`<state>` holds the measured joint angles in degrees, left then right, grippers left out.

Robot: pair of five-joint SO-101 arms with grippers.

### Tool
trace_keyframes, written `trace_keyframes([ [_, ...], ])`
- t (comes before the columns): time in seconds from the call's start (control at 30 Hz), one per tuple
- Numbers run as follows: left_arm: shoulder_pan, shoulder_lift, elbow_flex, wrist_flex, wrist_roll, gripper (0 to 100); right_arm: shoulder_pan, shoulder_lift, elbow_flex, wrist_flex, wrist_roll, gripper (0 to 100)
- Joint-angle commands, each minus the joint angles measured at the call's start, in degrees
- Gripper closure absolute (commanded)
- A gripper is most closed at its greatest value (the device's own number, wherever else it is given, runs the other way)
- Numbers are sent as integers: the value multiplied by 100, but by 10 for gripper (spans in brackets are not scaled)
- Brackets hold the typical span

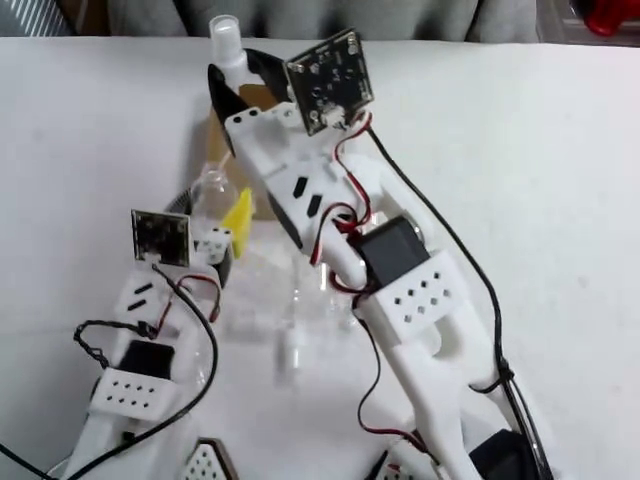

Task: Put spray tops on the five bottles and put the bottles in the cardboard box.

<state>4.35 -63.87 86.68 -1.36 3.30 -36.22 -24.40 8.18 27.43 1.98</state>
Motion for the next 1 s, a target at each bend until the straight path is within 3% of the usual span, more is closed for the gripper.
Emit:
trace_keyframes([
  [0.0,-31,13,-290,-211,79,978,-180,75,-299,-101,-53,984],
  [0.47,-31,13,-290,-211,97,978,-347,673,-440,-22,-53,984],
  [0.97,-92,13,-290,-211,97,978,-444,1587,-2426,2686,-53,984],
])
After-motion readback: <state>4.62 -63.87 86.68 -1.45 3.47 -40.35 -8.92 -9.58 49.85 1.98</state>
